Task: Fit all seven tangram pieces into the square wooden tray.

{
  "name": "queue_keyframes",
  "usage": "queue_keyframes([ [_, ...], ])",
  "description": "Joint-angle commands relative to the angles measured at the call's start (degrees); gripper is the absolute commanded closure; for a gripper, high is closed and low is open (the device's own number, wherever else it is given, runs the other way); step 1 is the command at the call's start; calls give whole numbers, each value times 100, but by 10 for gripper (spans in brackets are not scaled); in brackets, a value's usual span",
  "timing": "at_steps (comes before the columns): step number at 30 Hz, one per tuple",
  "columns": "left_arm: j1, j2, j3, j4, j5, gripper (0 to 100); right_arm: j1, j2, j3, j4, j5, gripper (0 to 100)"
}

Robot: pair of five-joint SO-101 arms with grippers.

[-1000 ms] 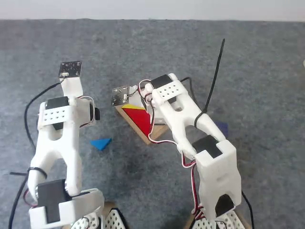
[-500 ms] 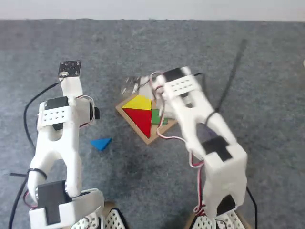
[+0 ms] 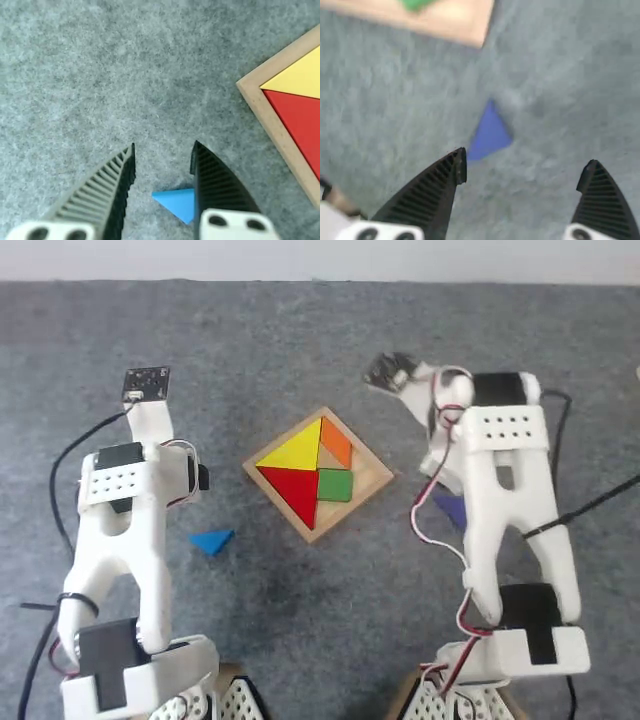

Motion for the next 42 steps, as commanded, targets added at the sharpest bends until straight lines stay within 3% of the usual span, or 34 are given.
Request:
queue_keyframes([
  [1,0,-264,-66,62,18,819,400,-347,607,-198,343,652],
  [8,-9,-264,-57,62,18,819,444,-338,2031,-1481,316,653],
  [14,9,-229,-57,26,18,819,963,-312,2637,-2404,-545,653],
  [20,0,-264,-40,26,18,819,620,-295,2787,-2712,-1574,652],
  [26,18,-264,-40,53,18,819,259,-233,3024,-3002,-1618,652],
  [35,9,-264,-48,62,18,819,295,743,2813,-3644,-1837,652],
  [42,0,-264,-48,62,18,819,251,884,2725,-3591,-1327,695],
])
